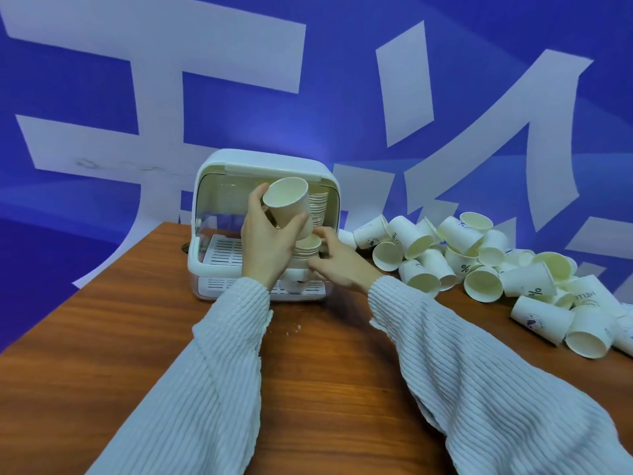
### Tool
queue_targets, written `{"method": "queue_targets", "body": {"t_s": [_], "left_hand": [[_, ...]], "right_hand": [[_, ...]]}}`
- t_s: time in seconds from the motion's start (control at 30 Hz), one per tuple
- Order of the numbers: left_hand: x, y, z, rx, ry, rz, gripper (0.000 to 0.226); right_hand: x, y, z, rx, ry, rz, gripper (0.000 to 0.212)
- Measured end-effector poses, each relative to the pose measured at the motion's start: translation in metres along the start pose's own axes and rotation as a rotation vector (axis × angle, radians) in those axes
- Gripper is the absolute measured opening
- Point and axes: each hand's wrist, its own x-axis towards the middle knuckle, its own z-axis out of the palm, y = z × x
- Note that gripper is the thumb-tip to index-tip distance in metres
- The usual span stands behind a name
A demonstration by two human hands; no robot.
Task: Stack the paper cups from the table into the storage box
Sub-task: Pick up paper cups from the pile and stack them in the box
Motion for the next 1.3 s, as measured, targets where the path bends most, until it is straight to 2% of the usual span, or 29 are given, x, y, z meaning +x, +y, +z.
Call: {"method": "queue_targets", "body": {"t_s": [0.13, 0.23, 0.33, 0.4, 0.47, 0.57, 0.63, 0.73, 0.83, 0.9, 1.0, 1.07, 1.13, 1.2, 1.27, 1.3], "left_hand": [[0.001, -0.008, 0.004, 0.155, -0.132, 0.076, 0.079], [-0.007, -0.016, 0.011, 0.563, -0.241, 0.105, 0.062], [-0.015, -0.019, 0.02, 0.877, -0.26, 0.119, 0.068], [-0.014, -0.022, 0.023, 0.935, -0.261, 0.156, 0.067], [-0.012, -0.024, 0.021, 0.951, -0.277, 0.176, 0.059], [-0.012, -0.028, 0.023, 0.924, -0.282, 0.198, 0.057], [-0.018, -0.025, 0.027, 0.848, -0.197, 0.272, 0.061], [-0.034, -0.008, 0.042, 0.648, -0.075, 0.489, 0.053], [-0.06, 0.008, 0.063, 0.507, -0.139, 0.604, 0.044], [-0.08, 0.006, 0.075, 0.51, -0.253, 0.634, 0.045], [-0.102, -0.011, 0.084, 0.561, -0.42, 0.642, 0.055], [-0.109, -0.021, 0.085, 0.602, -0.496, 0.588, 0.067], [-0.111, -0.024, 0.085, 0.668, -0.562, 0.533, 0.092], [-0.112, -0.025, 0.086, 0.726, -0.62, 0.502, 0.112], [-0.114, -0.026, 0.087, 0.729, -0.617, 0.443, 0.107], [-0.113, -0.027, 0.086, 0.718, -0.574, 0.407, 0.098]], "right_hand": [[-0.002, 0.002, 0.004, 0.034, 0.006, -0.021, 0.089], [-0.003, 0.01, 0.01, 0.131, 0.033, -0.029, 0.075], [-0.011, 0.021, 0.014, 0.294, 0.107, -0.05, 0.082], [-0.025, 0.028, 0.012, 0.368, 0.224, -0.074, 0.084], [-0.044, 0.038, 0.006, 0.397, 0.41, -0.072, 0.076], [-0.072, 0.067, -0.013, 0.255, 0.805, 0.079, 0.047], [-0.082, 0.092, -0.026, 0.106, 0.929, 0.24, 0.024], [-0.085, 0.122, -0.035, -0.058, 0.848, 0.385, 0.004], [-0.081, 0.135, -0.032, -0.208, 0.604, 0.421, 0.029], [-0.078, 0.139, -0.03, -0.235, 0.534, 0.389, 0.044], [-0.081, 0.136, -0.032, -0.239, 0.608, 0.343, 0.035], [-0.086, 0.129, -0.034, -0.2, 0.759, 0.328, 0.023], [-0.095, 0.116, -0.031, -0.002, 0.853, 0.216, 0.025], [-0.104, 0.1, -0.021, 0.211, 0.748, 0.006, 0.03], [-0.109, 0.086, -0.011, 0.301, 0.627, -0.151, 0.027], [-0.106, 0.084, -0.011, 0.315, 0.646, -0.181, 0.022]]}}
